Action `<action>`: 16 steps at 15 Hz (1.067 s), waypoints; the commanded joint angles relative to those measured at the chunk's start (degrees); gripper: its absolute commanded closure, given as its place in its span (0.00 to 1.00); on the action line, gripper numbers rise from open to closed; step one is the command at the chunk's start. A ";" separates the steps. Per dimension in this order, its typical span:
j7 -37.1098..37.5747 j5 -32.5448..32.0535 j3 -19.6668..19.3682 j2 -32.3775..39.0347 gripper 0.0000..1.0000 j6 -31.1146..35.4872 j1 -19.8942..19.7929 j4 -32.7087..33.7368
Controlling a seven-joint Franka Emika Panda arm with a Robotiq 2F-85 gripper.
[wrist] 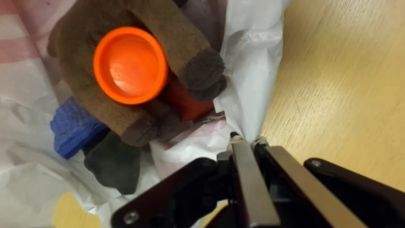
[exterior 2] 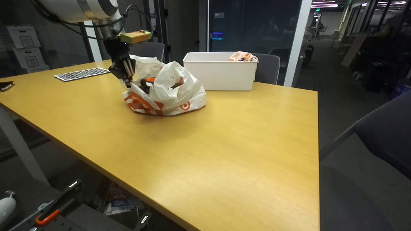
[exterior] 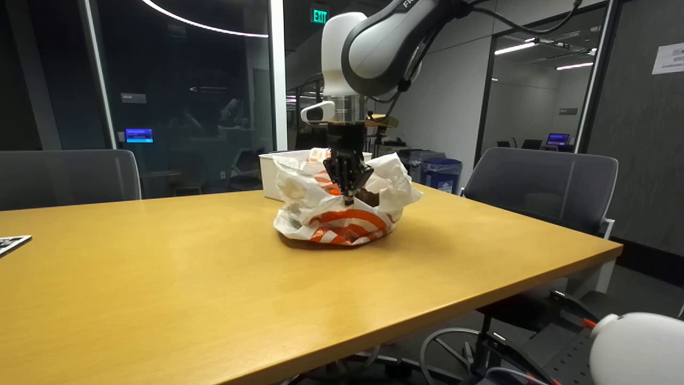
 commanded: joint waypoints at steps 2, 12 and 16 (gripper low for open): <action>5.64 -2.92 -0.64 -8.81 0.91 0.73 0.87 -3.97; 10.50 -7.74 -0.86 -16.13 0.92 -1.30 2.03 -5.87; 9.98 -7.44 -1.30 -15.24 0.57 -2.40 1.98 -6.19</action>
